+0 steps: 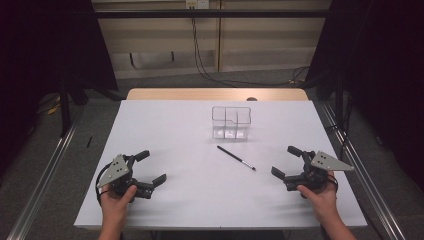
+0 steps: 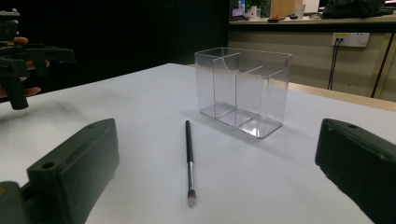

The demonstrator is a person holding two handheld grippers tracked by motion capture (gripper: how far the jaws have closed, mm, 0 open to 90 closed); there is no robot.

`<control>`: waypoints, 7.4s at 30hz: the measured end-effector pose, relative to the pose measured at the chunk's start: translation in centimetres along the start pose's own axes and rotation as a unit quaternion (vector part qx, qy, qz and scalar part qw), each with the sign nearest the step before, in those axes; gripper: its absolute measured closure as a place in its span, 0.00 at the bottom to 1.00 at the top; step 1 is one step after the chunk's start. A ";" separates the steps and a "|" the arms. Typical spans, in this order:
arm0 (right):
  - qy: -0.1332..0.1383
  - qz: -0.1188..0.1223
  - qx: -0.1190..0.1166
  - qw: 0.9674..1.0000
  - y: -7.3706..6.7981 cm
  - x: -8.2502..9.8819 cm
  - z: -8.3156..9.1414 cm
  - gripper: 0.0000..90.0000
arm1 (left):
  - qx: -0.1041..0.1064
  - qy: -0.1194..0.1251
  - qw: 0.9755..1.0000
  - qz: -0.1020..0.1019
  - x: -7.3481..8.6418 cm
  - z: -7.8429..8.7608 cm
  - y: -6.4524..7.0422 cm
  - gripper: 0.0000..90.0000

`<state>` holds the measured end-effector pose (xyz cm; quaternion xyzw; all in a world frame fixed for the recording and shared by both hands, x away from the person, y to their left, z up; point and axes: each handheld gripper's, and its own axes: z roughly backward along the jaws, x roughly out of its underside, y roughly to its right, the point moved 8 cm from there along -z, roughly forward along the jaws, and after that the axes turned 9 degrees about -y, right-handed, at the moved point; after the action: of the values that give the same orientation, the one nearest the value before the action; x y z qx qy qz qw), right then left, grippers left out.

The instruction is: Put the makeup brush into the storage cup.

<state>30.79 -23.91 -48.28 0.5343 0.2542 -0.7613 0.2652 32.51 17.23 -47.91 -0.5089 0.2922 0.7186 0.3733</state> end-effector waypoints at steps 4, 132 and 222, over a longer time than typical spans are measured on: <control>0.001 0.002 -0.002 1.000 0.1 -0.2 -0.2 0.00 | 0.000 0.003 1.000 -0.002 -0.1 0.2 0.0 0.00; -0.417 0.062 -0.046 0.906 -1.6 -0.6 -11.3 0.02 | 0.020 -0.012 1.000 -0.004 -0.1 -1.0 0.6 0.00; -0.484 0.138 -0.117 0.856 -4.6 -1.1 -10.2 0.94 | 0.033 -0.031 0.999 -0.007 -0.6 -2.1 1.6 0.00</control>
<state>34.93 -13.53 -49.86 0.0926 0.1046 -0.8443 0.5173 32.41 14.56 -47.96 -0.4758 0.3004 0.7213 0.4039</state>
